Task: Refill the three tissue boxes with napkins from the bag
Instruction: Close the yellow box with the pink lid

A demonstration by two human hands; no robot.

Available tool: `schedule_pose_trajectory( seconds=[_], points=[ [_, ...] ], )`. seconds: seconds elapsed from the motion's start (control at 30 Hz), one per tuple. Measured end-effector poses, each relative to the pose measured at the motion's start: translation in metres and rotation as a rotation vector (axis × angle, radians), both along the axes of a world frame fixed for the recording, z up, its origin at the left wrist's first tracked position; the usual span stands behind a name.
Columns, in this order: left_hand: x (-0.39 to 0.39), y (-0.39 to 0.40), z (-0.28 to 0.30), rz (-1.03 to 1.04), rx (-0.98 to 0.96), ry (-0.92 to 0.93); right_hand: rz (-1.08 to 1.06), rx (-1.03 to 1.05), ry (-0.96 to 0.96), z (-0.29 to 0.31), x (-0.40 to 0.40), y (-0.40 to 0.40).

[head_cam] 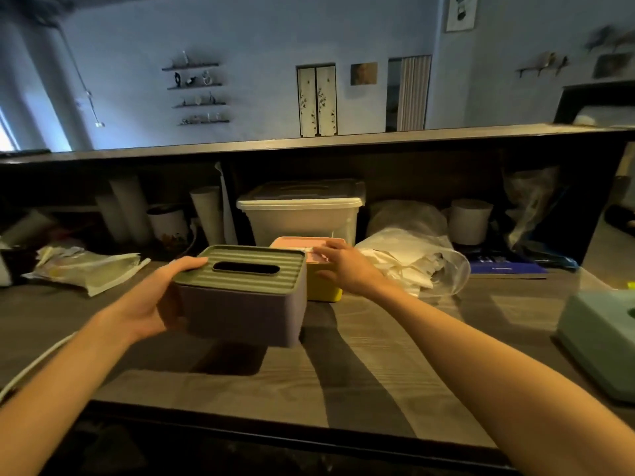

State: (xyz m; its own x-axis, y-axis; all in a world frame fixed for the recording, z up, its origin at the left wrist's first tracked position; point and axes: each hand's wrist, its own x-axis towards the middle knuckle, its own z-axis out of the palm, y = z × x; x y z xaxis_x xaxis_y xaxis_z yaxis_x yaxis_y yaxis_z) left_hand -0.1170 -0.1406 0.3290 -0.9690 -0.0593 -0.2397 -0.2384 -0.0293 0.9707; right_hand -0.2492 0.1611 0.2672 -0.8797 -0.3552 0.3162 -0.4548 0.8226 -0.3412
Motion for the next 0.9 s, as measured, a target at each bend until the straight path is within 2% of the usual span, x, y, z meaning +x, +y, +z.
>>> schedule_pose_trajectory(
  seconds=[0.1, 0.2, 0.33, 0.5, 0.57, 0.67, 0.83, 0.9],
  points=[
    [0.005, 0.01, -0.013, -0.049, -0.077, -0.047, 0.007, -0.128, -0.101, 0.011, -0.004, -0.002],
    [0.009, 0.036, -0.028, -0.136, -0.149, -0.086, 0.007, -0.231, -0.034, 0.02, 0.013, 0.007],
    [0.011, 0.08, -0.05, -0.214, -0.156, -0.086, 0.092, -0.446, -0.124, 0.034, 0.056, 0.034],
    [0.005, 0.149, -0.062, -0.219, -0.14, -0.035, 0.119, -0.487, 0.041, 0.048, 0.115, 0.069],
    [0.007, 0.175, -0.064, -0.254, -0.115, -0.021, 0.09, -0.362, 0.029, 0.046, 0.137, 0.076],
    [0.009, 0.202, -0.067, -0.292, -0.177, 0.108, -0.003, -0.032, 0.057, 0.029, 0.149, 0.092],
    [0.002, 0.207, -0.089, -0.583, -0.34, 0.21, -0.099, -0.089, 0.005, 0.011, 0.153, 0.124],
    [0.004, 0.211, -0.097, -0.607, -0.454, 0.309, -0.116, -0.062, -0.03, 0.014, 0.154, 0.129]
  ],
)
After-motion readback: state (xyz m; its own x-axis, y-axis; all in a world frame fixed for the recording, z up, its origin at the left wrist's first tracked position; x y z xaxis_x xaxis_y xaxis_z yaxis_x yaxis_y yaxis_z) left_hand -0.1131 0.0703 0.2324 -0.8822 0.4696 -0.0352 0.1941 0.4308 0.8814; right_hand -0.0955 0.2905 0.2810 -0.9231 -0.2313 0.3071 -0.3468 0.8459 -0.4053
